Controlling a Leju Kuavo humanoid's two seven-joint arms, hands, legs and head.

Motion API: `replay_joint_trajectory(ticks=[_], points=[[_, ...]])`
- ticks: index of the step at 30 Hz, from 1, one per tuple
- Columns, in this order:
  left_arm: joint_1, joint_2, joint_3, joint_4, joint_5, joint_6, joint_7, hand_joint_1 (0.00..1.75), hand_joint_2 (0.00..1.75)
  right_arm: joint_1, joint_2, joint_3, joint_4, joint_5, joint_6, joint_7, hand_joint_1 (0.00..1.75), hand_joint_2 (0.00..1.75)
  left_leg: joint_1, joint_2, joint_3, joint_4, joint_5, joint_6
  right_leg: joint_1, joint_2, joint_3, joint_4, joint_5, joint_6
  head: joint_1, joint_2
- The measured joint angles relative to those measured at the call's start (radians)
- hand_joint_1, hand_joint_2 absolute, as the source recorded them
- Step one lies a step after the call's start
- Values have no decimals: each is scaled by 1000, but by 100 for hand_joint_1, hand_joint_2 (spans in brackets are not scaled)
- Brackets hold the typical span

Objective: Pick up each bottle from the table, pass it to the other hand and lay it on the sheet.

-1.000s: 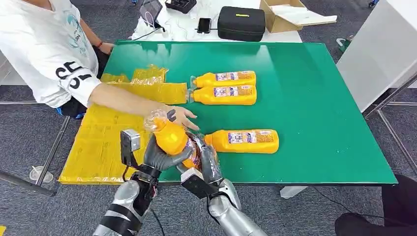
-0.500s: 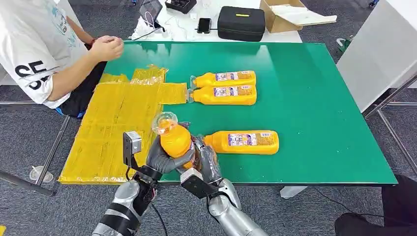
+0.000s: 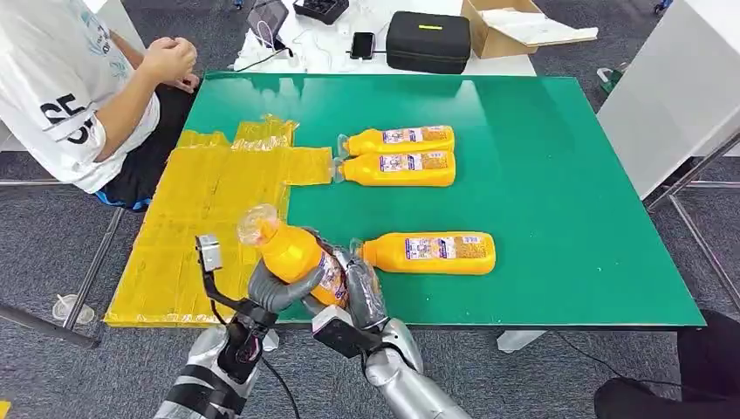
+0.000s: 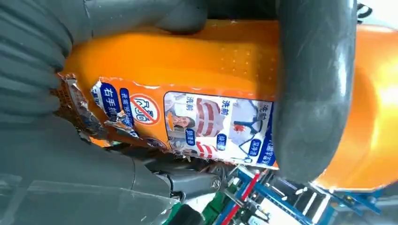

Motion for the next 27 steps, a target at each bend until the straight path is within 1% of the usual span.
replay_joint_trajectory(ticks=[1, 2, 7, 12, 14, 18, 21, 27], points=[[0, 0, -3, 0, -10, 14, -6, 175, 175, 0, 1, 0, 2, 2, 0, 1, 0, 175, 0, 0, 0, 0, 0, 0, 0, 0, 0, 0, 0, 0, 0, 0], [0, 0, -8, 0, -24, 38, -16, 175, 175, 1, 3, 0, 5, 6, -1, 3, 0, 0, 0, 0, 0, 0, 0, 0, 0, 0, 0, 0, 0, 0, 0, 0], [2, -7, -15, -30, -160, 228, -68, 175, 175, 2, 7, -8, 5, 3, -24, 10, 0, 0, 0, 0, 0, 0, 0, 0, 0, 0, 0, 0, 0, 0, 0, 0], [6, -13, -22, -57, -205, 294, -83, 175, 175, 2, 8, -15, -16, 3, -25, 14, 0, 0, 0, 0, 0, 0, 0, 0, 0, 0, 0, 0, 0, 0, 0, 0], [10, -16, -24, -72, -251, 368, -96, 175, 175, 14, 8, -21, -40, 3, -30, 16, 0, 0, 0, -1, 0, 0, 0, 0, 0, 0, 0, 0, 0, 0, 0, 0], [9, -20, 20, -97, -285, 531, -109, 175, 175, 58, 4, -35, -179, -7, -47, 13, 0, 0, 0, 2, 0, 0, 0, 0, 0, 1, -1, 0, 0, 0, -1, 0], [9, -20, 70, -132, -268, 568, -119, 175, 175, 96, -9, -47, -311, -23, -50, 18, 0, 0, 0, 0, 0, 0, 0, 0, 1, 0, -1, 0, 0, 0, 0, 0], [-6, -13, 143, -195, -296, 680, -135, 175, 175, 157, -27, -63, -479, -42, -74, 12, 0, 0, 0, 1, 0, 0, 0, 0, 0, 0, -1, 0, 0, 0, 0, 0]])
